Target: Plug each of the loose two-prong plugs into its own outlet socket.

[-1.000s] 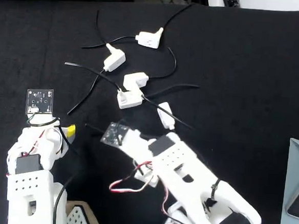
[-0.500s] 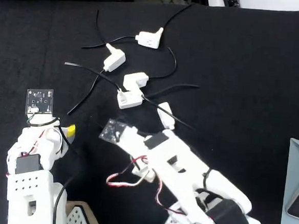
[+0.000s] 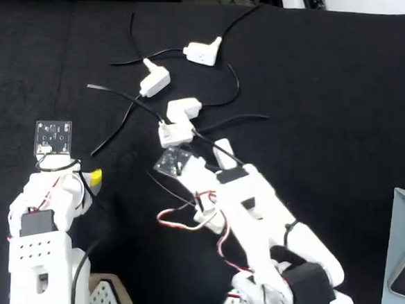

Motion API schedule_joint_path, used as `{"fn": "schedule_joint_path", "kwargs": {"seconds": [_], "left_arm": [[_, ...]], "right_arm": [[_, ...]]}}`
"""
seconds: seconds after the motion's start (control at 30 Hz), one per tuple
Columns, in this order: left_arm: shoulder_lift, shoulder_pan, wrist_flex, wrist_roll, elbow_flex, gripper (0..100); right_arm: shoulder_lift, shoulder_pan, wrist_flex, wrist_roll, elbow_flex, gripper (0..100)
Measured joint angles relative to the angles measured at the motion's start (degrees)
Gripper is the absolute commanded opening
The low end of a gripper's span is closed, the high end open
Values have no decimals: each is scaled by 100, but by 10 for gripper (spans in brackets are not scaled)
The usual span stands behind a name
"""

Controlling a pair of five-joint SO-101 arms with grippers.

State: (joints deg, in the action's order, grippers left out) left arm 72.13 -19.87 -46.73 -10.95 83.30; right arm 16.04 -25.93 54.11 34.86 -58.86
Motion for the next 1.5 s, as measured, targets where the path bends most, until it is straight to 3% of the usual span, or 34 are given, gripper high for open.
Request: {"fn": "schedule_joint_path", "kwargs": {"seconds": [0.43,0.63,0.8,1.1,1.27,1.5], "left_arm": [[0,0,0,0,0,281],[0,0,0,70,-35,281],[0,70,0,791,-589,281],[0,1327,-9,1046,-897,281],[0,1802,-9,1046,-1002,281],[0,2549,-44,1442,-1407,281]], "right_arm": [[-18,0,1152,-18,659,11],[923,0,1556,-738,1134,11],[2075,-396,1407,-1626,1152,11],[3982,-1240,-35,-3174,141,11],[5064,-1319,-633,-3429,-651,11],[6769,-1811,-695,-3490,-1556,11]]}}
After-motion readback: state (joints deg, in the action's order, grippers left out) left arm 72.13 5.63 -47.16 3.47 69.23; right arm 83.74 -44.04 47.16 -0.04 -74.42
